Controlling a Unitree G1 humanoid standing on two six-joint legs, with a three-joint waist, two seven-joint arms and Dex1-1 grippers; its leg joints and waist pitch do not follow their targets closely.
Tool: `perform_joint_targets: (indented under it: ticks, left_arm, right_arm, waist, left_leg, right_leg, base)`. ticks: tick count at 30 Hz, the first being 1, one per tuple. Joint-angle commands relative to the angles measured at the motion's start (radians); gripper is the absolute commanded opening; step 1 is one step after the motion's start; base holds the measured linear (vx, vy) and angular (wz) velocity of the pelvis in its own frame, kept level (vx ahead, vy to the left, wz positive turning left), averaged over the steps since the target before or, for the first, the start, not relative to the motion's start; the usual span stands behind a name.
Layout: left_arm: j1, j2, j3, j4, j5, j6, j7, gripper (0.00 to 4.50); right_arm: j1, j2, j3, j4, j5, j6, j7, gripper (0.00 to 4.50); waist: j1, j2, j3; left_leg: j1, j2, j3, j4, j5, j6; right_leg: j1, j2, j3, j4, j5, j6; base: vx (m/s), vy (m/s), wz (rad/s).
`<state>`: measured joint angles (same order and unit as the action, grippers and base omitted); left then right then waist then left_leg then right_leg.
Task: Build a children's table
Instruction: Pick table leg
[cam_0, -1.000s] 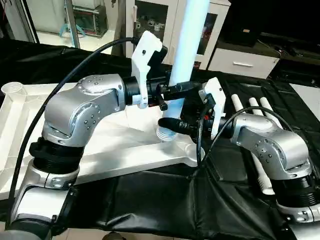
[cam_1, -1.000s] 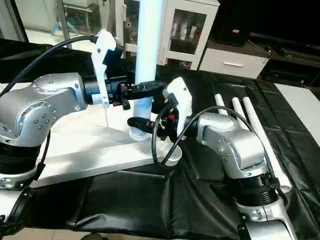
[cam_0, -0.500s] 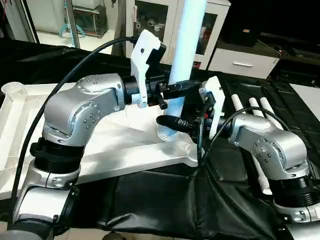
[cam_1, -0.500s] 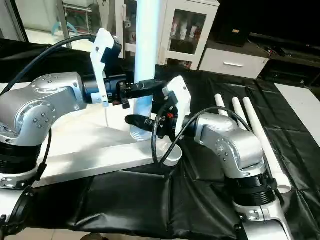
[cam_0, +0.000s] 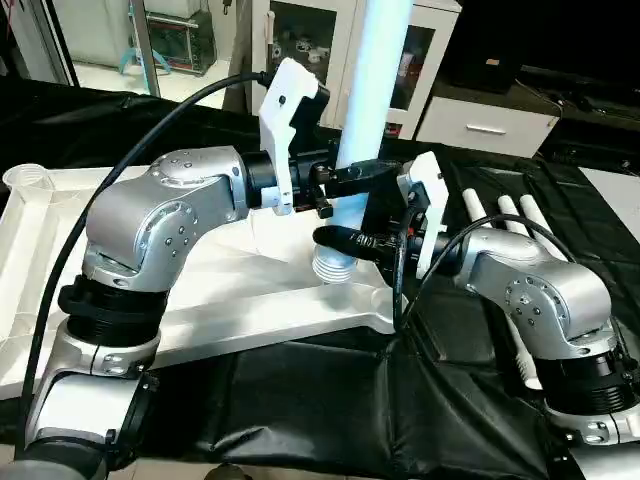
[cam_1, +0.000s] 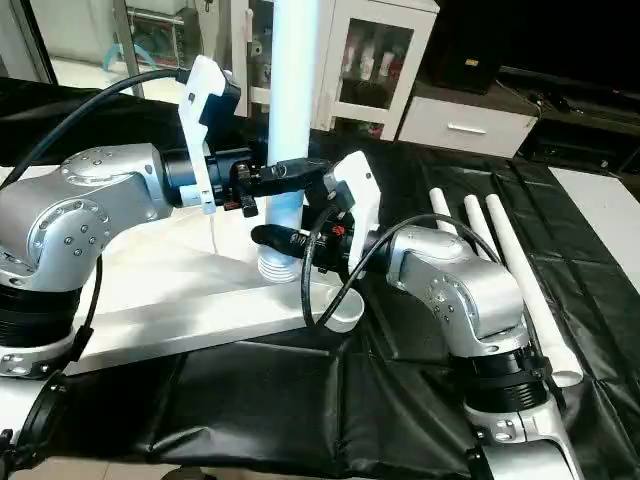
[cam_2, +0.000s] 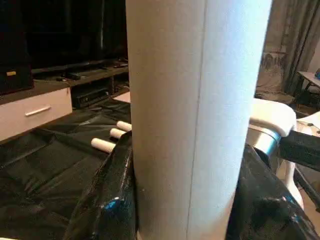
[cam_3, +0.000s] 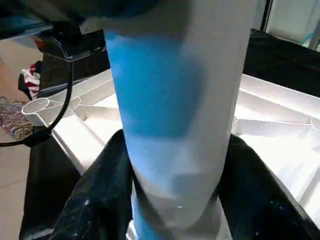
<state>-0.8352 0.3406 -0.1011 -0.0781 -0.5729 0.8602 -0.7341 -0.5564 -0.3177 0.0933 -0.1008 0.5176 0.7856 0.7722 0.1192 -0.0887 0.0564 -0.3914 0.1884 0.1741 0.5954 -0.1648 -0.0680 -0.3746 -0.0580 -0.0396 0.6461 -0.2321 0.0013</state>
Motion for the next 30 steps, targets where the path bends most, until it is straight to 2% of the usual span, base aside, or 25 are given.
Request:
perform_joint_targets:
  ticks: [1, 4, 9, 10, 13, 15, 17, 18, 19, 20, 21, 22, 23, 24, 25, 26, 27, 28, 29, 30]
  left_arm:
    - [-0.028, -0.024, -0.023, -0.006, -0.032, 0.025, -0.016, 2.57]
    - [-0.026, -0.021, -0.01, -0.012, -0.057, 0.042, -0.033, 2.74]
    - [-0.021, -0.035, 0.036, 0.01, -0.078, 0.043, -0.025, 3.33]
    - [-0.018, -0.042, 0.058, 0.019, -0.084, 0.039, -0.021, 3.33]
    - [-0.011, -0.047, 0.08, 0.022, -0.089, 0.023, -0.019, 3.53]
    - [-0.004, -0.056, 0.096, 0.029, -0.078, -0.007, 0.0, 3.81]
    - [0.002, -0.065, 0.111, 0.036, -0.072, -0.036, 0.01, 3.83]
    - [0.008, -0.08, 0.139, 0.051, -0.057, -0.103, 0.029, 3.83]
    - [0.008, -0.083, 0.146, 0.056, -0.049, -0.124, 0.035, 3.84]
    - [0.009, -0.086, 0.155, 0.062, -0.038, -0.146, 0.048, 3.84]
    - [0.01, -0.086, 0.16, 0.066, -0.027, -0.162, 0.058, 3.84]
    - [0.019, -0.069, 0.15, 0.081, 0.041, -0.232, 0.09, 3.84]
    - [0.026, -0.055, 0.136, 0.087, 0.079, -0.267, 0.102, 3.84]
    - [0.047, -0.016, 0.094, 0.105, 0.175, -0.342, 0.13, 3.84]
    - [0.063, 0.008, 0.065, 0.113, 0.225, -0.377, 0.139, 3.84]
    - [0.075, 0.025, 0.044, 0.12, 0.26, -0.402, 0.146, 3.84]
    - [0.111, 0.07, -0.026, 0.137, 0.345, -0.462, 0.15, 3.84]
    - [0.152, 0.103, -0.079, 0.144, 0.404, -0.514, 0.143, 3.84]
    - [0.192, 0.12, -0.115, 0.143, 0.433, -0.544, 0.129, 3.84]
    - [0.235, 0.122, -0.139, 0.134, 0.438, -0.549, 0.106, 3.84]
  right_arm:
    - [-0.023, -0.001, -0.021, 0.012, 0.013, 0.008, -0.013, 1.95]
    - [-0.022, 0.002, -0.027, 0.012, 0.015, 0.005, -0.017, 1.94]
    - [-0.02, 0.004, -0.045, 0.018, 0.012, 0.0, -0.035, 1.91]
    - [-0.018, 0.002, -0.056, 0.029, 0.002, -0.006, -0.051, 1.91]
    - [-0.014, 0.0, -0.073, 0.053, -0.02, -0.019, -0.085, 1.91]
    - [-0.011, 0.002, -0.09, 0.082, -0.039, -0.034, -0.119, 1.91]
    - [-0.009, 0.008, -0.103, 0.097, -0.045, -0.046, -0.138, 1.91]
    - [-0.006, 0.017, -0.133, 0.123, -0.055, -0.075, -0.176, 1.91]
    - [-0.005, 0.019, -0.142, 0.131, -0.058, -0.085, -0.19, 1.91]
    - [-0.002, 0.019, -0.152, 0.137, -0.061, -0.096, -0.201, 1.91]
    - [0.001, 0.019, -0.158, 0.141, -0.064, -0.103, -0.209, 1.9]
    - [0.012, 0.02, -0.184, 0.15, -0.079, -0.134, -0.246, 1.9]
    - [0.016, 0.022, -0.198, 0.151, -0.081, -0.142, -0.261, 1.9]
    - [0.026, 0.029, -0.234, 0.152, -0.082, -0.169, -0.295, 1.9]
    - [0.031, 0.034, -0.253, 0.15, -0.081, -0.185, -0.315, 1.9]
    - [0.035, 0.038, -0.266, 0.149, -0.081, -0.197, -0.329, 1.9]
    - [0.05, 0.036, -0.285, 0.141, -0.098, -0.226, -0.36, 1.9]
    - [0.069, 0.04, -0.3, 0.123, -0.108, -0.241, -0.385, 1.9]
    - [0.09, 0.047, -0.314, 0.102, -0.109, -0.24, -0.403, 1.9]
    - [0.11, 0.053, -0.326, 0.078, -0.105, -0.232, -0.414, 1.9]
  waist:
    - [0.003, 0.013, -0.068]
    - [0.003, 0.012, -0.068]
    - [0.005, 0.013, -0.068]
    - [0.005, 0.01, -0.068]
    - [0.006, 0.012, -0.068]
    - [0.006, 0.009, -0.068]
    - [0.006, 0.01, -0.067]
    - [0.006, 0.016, -0.068]
    - [0.006, 0.013, -0.069]
    - [0.008, 0.02, -0.07]
    - [0.006, 0.017, -0.071]
    - [0.005, 0.024, -0.071]
    - [0.003, 0.022, -0.072]
    - [0.004, 0.034, -0.072]
    - [0.0, 0.043, -0.073]
    - [-0.005, 0.033, -0.072]
    - [-0.001, 0.056, -0.075]
    - [-0.008, 0.064, -0.074]
    - [-0.012, 0.053, -0.073]
    - [-0.011, 0.06, -0.075]
  left_leg:
    - [0.034, 0.039, -0.009, -0.065, -0.091, -0.067]
    - [0.032, 0.039, -0.01, -0.065, -0.089, -0.068]
    - [0.033, 0.038, -0.009, -0.065, -0.086, -0.063]
    - [0.033, 0.039, -0.009, -0.064, -0.087, -0.064]
    - [0.034, 0.039, -0.009, -0.065, -0.093, -0.069]
    - [0.033, 0.039, -0.008, -0.065, -0.093, -0.067]
    - [0.032, 0.039, -0.009, -0.065, -0.093, -0.068]
    - [0.033, 0.039, -0.009, -0.065, -0.1, -0.075]
    - [0.033, 0.04, -0.009, -0.065, -0.099, -0.08]
    - [0.035, 0.039, -0.01, -0.065, -0.099, -0.084]
    - [0.033, 0.039, -0.009, -0.064, -0.097, -0.084]
    - [0.032, 0.039, -0.011, -0.065, -0.1, -0.083]
    - [0.033, 0.039, -0.011, -0.065, -0.098, -0.083]
    - [0.033, 0.04, -0.015, -0.066, -0.098, -0.081]
    - [0.034, 0.04, -0.015, -0.066, -0.104, -0.088]
    - [0.034, 0.038, -0.014, -0.067, -0.111, -0.088]
    - [0.037, 0.041, -0.018, -0.067, -0.111, -0.09]
    - [0.036, 0.039, -0.017, -0.066, -0.119, -0.094]
    - [0.035, 0.039, -0.016, -0.068, -0.122, -0.096]
    - [0.038, 0.039, -0.015, -0.067, -0.123, -0.096]
  right_leg:
    - [0.036, -0.078, 0.038, -0.066, 0.012, -0.166]
    - [0.036, -0.078, 0.037, -0.065, 0.017, -0.168]
    - [0.036, -0.078, 0.038, -0.066, 0.026, -0.174]
    - [0.036, -0.078, 0.038, -0.066, 0.023, -0.174]
    - [0.035, -0.078, 0.037, -0.067, 0.011, -0.172]
    - [0.036, -0.079, 0.038, -0.067, 0.01, -0.168]
    - [0.036, -0.079, 0.038, -0.068, 0.008, -0.166]
    - [0.035, -0.08, 0.038, -0.07, 0.004, -0.166]
    - [0.036, -0.08, 0.038, -0.07, 0.009, -0.168]
    - [0.036, -0.079, 0.038, -0.069, 0.016, -0.168]
    - [0.037, -0.078, 0.038, -0.068, 0.028, -0.166]
    - [0.039, -0.076, 0.038, -0.07, 0.046, -0.149]
    - [0.04, -0.075, 0.038, -0.069, 0.052, -0.142]
    - [0.039, -0.076, 0.039, -0.072, 0.058, -0.124]
    - [0.039, -0.074, 0.039, -0.068, 0.062, -0.116]
    - [0.039, -0.072, 0.038, -0.069, 0.056, -0.106]
    - [0.036, -0.076, 0.038, -0.069, 0.05, -0.102]
    - [0.034, -0.071, 0.039, -0.069, 0.051, -0.097]
    - [0.038, -0.069, 0.038, -0.069, 0.059, -0.095]
    - [0.035, -0.07, 0.038, -0.068, 0.064, -0.105]
  base:
    - [0.0, 0.0, 0.0]
    - [0.0, 0.0, 0.0]
    - [0.0, 0.0, 0.0]
    - [0.0, 0.0, 0.0]
    - [0.0, 0.0, 0.0]
    - [0.0, 0.0, 0.0]
    - [0.0, 0.0, 0.0]
    - [0.0, 0.0, 0.0]
    - [0.0, 0.0, 0.0]
    - [0.0, 0.0, 0.0]
    - [0.0, 0.0, 0.0]
    - [0.0, 0.0, 0.0]
    - [0.0, 0.0, 0.0]
    - [0.0, 0.0, 0.0]
    - [0.0, 0.0, 0.0]
    - [0.0, 0.0, 0.0]
    - [0.0, 0.0, 0.0]
    - [0.0, 0.0, 0.0]
    - [0.0, 0.0, 0.0]
    - [0.0, 0.0, 0.0]
